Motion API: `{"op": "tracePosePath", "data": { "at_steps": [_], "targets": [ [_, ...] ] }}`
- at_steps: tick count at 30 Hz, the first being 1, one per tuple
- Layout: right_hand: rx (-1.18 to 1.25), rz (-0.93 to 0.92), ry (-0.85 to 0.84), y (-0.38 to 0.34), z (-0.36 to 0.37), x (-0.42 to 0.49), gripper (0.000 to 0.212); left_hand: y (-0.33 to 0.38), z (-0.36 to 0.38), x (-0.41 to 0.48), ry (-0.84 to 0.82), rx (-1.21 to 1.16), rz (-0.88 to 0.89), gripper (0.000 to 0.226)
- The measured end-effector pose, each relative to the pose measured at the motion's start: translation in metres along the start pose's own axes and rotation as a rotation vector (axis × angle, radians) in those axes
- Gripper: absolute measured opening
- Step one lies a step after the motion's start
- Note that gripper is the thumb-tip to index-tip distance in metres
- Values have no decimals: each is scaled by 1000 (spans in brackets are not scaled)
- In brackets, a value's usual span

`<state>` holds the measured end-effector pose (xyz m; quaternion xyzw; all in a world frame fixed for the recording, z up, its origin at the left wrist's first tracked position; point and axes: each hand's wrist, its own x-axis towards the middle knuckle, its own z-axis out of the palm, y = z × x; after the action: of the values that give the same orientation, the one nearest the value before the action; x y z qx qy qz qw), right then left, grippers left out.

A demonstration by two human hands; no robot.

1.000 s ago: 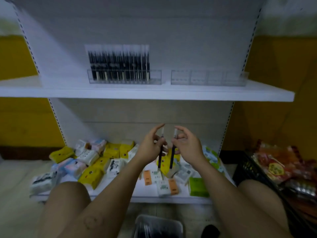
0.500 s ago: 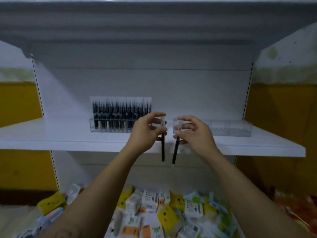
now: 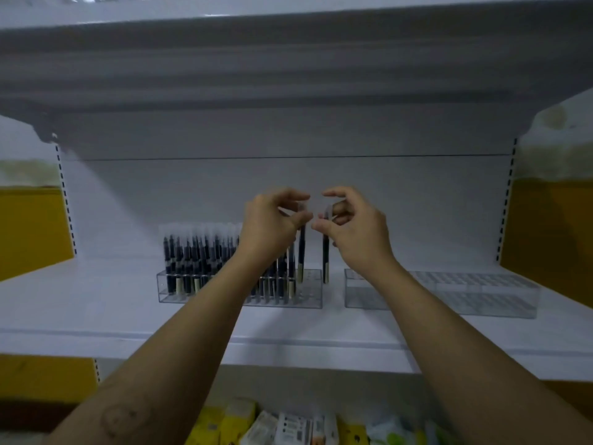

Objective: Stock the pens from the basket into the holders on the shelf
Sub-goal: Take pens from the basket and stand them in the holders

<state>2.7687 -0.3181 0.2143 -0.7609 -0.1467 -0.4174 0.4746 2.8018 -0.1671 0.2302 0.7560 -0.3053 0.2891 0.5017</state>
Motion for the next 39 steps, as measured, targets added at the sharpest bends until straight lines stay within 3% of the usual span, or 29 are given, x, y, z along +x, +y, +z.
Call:
{"op": "tracePosePath", "data": {
  "at_steps": [8, 20, 25, 31, 39],
  "targets": [
    [-83, -67, 101, 33, 21, 31, 44, -18, 11, 35, 85, 79, 68, 18],
    [-82, -80, 121, 62, 34, 41, 48, -37, 18, 47, 63, 249, 78, 20],
    [-131, -40, 7, 66, 40, 36, 41, -41, 28, 39, 39, 360, 29, 20],
    [-342, 23, -270, 75, 34, 17, 41, -46, 23, 34, -50, 530, 52, 17],
    [-464, 20, -337, 60, 23, 10, 58, -44, 19, 22, -170, 630, 82, 28]
  ]
}}
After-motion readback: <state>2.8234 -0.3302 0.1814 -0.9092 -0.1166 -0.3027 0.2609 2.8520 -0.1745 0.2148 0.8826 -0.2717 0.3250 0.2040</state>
